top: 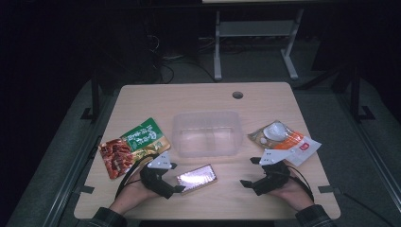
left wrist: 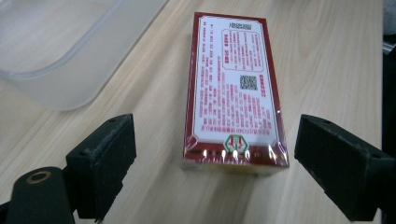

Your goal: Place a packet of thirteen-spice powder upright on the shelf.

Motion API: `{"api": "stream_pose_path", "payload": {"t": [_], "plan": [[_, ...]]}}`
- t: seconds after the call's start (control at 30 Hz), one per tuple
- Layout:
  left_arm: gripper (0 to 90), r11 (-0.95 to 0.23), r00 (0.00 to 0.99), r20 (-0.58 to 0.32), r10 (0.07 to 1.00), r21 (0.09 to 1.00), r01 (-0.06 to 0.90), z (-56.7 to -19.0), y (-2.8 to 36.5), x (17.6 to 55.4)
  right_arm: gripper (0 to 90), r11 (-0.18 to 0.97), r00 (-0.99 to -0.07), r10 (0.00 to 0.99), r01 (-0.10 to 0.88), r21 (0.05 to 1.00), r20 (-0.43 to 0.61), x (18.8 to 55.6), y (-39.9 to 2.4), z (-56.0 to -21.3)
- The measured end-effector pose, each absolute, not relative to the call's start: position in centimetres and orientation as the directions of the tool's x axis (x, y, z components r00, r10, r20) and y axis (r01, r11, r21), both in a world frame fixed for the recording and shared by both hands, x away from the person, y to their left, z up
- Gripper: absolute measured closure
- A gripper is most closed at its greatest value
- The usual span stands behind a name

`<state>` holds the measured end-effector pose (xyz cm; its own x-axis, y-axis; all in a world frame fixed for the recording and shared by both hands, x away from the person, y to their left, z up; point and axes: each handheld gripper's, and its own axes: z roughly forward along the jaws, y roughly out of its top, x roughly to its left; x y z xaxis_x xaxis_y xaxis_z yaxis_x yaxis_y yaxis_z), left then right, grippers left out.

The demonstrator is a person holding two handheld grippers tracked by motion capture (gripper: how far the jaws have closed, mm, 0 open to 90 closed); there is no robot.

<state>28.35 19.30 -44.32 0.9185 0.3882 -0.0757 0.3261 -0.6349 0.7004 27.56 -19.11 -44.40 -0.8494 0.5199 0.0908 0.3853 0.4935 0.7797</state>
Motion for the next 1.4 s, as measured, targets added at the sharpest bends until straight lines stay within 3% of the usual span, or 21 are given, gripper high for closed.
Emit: {"api": "stream_pose_path", "payload": {"t": [0.73, 1.13, 1.4], "plan": [[14.3, -0.705, 0.932, -0.055, 0.359, 0.638, 0.309, -46.0, 16.9, 28.1, 9.4, 0.505, -0.852, 0.517, 0.378, 0.776, 0.079, 27.6, -19.0, -44.5], [30.7, -0.732, 0.941, -0.011, 0.339, 0.625, 0.271, -46.2, 16.8, 27.9, 9.4, 0.500, -0.850, 0.520, 0.381, 0.777, 0.083, 27.6, -19.1, -44.5], [31.9, -0.726, 0.939, -0.013, 0.343, 0.630, 0.274, -46.2, 16.8, 28.1, 9.4, 0.503, -0.857, 0.509, 0.375, 0.779, 0.084, 27.5, -19.0, -44.5]]}}
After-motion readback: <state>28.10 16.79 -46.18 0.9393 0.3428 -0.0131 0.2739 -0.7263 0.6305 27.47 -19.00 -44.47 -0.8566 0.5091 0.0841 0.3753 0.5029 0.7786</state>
